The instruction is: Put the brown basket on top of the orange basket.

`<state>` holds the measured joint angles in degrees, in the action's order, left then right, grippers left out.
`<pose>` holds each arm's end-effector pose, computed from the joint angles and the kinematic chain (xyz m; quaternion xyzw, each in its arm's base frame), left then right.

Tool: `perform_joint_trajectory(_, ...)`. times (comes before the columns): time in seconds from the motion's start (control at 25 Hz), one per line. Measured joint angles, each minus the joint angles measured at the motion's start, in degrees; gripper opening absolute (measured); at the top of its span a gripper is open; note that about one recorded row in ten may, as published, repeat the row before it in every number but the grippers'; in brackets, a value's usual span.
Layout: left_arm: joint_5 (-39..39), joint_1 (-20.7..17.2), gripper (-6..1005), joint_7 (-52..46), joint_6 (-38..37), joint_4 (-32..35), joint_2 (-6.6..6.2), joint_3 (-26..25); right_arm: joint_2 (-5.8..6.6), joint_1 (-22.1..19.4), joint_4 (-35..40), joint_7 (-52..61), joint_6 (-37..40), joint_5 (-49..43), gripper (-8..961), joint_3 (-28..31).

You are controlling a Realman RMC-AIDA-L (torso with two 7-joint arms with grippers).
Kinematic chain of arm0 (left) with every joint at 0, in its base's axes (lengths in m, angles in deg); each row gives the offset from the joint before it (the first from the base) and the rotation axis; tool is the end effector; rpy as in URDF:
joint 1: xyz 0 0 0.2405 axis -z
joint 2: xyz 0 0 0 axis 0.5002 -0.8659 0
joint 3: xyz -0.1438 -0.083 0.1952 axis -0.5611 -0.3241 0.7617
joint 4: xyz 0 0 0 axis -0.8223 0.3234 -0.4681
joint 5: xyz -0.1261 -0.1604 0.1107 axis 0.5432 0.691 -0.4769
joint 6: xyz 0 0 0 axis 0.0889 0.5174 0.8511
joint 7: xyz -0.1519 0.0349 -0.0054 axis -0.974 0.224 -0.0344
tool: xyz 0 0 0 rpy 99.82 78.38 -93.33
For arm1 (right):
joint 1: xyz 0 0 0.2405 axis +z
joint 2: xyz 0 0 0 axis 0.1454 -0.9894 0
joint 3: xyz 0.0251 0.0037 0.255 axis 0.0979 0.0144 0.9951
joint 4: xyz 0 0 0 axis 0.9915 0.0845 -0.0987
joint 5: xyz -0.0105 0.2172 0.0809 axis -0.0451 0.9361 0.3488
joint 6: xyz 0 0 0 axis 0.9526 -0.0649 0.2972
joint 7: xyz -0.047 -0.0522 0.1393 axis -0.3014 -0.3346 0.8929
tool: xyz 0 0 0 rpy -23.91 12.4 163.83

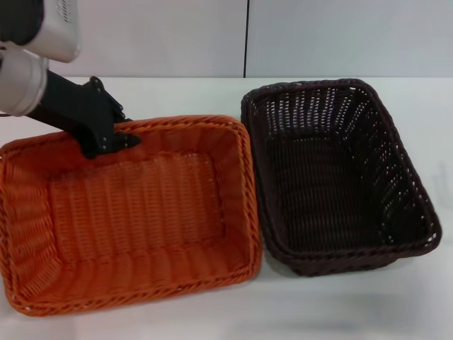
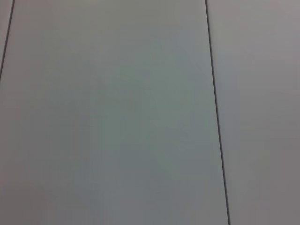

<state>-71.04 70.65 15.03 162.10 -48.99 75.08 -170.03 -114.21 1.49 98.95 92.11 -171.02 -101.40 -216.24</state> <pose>-0.1699 0.4183 0.0785 -0.9745 0.0191 0.1240 0.1859 0.3113 0.2952 -0.0051 -0.5714 0.1583 0.3581 0.7212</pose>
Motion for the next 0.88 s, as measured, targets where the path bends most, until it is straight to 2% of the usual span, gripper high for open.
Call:
perform_joint_trajectory(0.08,-0.87,0.84,198,0.79,-3.3,3.11,0.16,0.93,0.0,0.06,-0.1,0.0,0.09,0.0,702,0.0)
perform_joint_trajectory(0.16,-0.87,0.84,201,0.79,-3.3,3.11,0.16,0.93,0.0,0.12,-0.26,0.0,0.11,0.0,702,0.0)
perform_joint_trajectory(0.24,-1.77,2.37,205,0.55,-8.3,7.9,0.25,2.48,0.0,0.17,-0.48,-0.01,0.11,0.0,702,0.0)
perform_joint_trajectory(0.4,-2.24,2.93,211,0.37,-9.37,8.84,0.53,2.56,0.0,0.2,-0.81,-0.01,0.06,0.0,702,0.0)
perform_joint_trajectory(0.44,-2.95,3.31,213,0.28,-11.82,9.33,1.7,2.75,0.0,0.16,-0.84,-0.01,0.04,0.0,702,0.0)
perform_joint_trajectory(0.48,-3.17,3.15,215,-0.01,-14.53,9.17,2.25,4.06,0.0,0.11,-0.89,-0.01,0.03,0.0,702,0.0)
perform_joint_trajectory(0.6,-3.38,2.99,219,-0.88,-16.79,9.28,2.39,5.99,0.0,-0.04,-0.97,-0.01,0.02,0.0,702,0.0)
perform_joint_trajectory(0.64,-3.81,2.84,221,-2.9,-19.59,9.64,2.43,9.46,0.0,-0.25,-0.98,-0.01,0.0,0.0,702,-0.01)
perform_joint_trajectory(0.76,-3.84,2.52,226,-3.57,-21.37,9.7,2.54,11.1,0.0,-0.42,-0.98,-0.01,-0.01,0.0,702,0.0)
perform_joint_trajectory(0.84,-3.74,2.26,421,-3.75,-22.38,9.69,2.61,11.76,0.0,-0.58,-0.97,-0.01,-0.02,0.0,702,0.0)
perform_joint_trajectory(0.88,-3.74,2.26,468,-3.75,-22.38,9.69,2.61,11.76,0.0,-0.58,-0.97,-0.01,-0.02,0.0,702,0.0)
